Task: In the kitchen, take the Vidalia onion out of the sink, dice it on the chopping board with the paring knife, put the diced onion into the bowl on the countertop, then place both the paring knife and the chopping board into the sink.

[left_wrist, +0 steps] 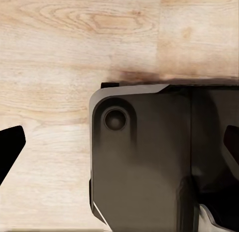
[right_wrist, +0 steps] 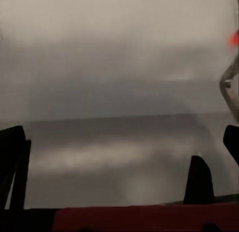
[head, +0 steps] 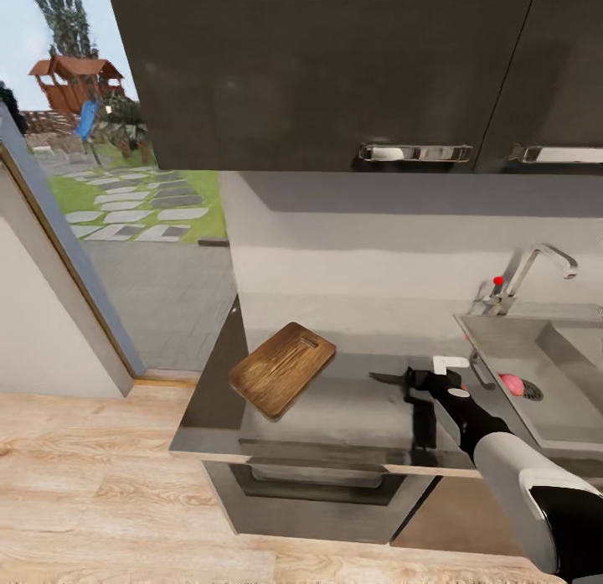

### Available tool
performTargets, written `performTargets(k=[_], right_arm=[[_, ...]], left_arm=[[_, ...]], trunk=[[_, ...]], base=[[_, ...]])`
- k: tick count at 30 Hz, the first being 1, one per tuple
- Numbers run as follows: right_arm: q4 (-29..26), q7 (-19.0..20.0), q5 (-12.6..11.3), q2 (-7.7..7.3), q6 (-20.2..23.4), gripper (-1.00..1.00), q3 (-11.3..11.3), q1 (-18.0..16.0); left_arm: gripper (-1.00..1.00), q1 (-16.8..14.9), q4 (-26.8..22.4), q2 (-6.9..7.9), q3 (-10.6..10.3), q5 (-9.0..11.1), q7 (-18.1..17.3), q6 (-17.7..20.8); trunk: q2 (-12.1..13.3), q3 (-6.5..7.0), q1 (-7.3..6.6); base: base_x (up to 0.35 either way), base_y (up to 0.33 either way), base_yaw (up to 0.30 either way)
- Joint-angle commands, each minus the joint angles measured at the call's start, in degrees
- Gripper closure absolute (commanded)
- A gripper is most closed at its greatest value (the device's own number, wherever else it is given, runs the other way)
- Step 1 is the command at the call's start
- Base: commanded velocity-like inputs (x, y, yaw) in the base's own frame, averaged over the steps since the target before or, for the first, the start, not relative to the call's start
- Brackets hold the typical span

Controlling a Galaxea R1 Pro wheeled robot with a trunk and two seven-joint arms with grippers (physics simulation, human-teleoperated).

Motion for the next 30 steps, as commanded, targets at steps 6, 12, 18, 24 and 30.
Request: performTargets(k=[6, 12, 18, 24, 30], right_arm=[[0.1, -0.1, -0.1, 0.02, -0.1, -1.0, -0.1, 0.0], [0.1, -0.1, -0.1, 0.02, -0.1, -1.0, -0.1, 0.0], [0.1, -0.1, -0.1, 0.02, -0.1, -1.0, -0.1, 0.0], [0.1, -0.1, -0.1, 0.02, -0.1, -1.0, -0.1, 0.0], [0.1, -0.1, -0.1, 0.02, -0.1, -1.0, -0.1, 0.0]], left_arm=[[-1.0, 0.0, 0.0, 0.01, 0.0, 0.0, -0.1, -0.1], [-1.0, 0.0, 0.0, 0.01, 0.0, 0.0, -0.1, -0.1], [-1.0, 0.0, 0.0, 0.02, 0.0, 0.0, -0.1, -0.1], [-1.0, 0.0, 0.0, 0.02, 0.0, 0.0, -0.1, -0.1], [-1.0, 0.0, 0.0, 0.01, 0.0, 0.0, -0.1, -0.1]], trunk=[[-0.1, -0.11, 0.01], [-0.1, -0.11, 0.01], [-0.1, -0.11, 0.01], [-0.1, -0.11, 0.01], [-0.1, -0.11, 0.01]], base=[[-0.269, 0.0, 0.0], [-0.048, 0.0, 0.0], [-0.003, 0.0, 0.0], [-0.012, 0.0, 0.0], [-0.23, 0.0, 0.0]])
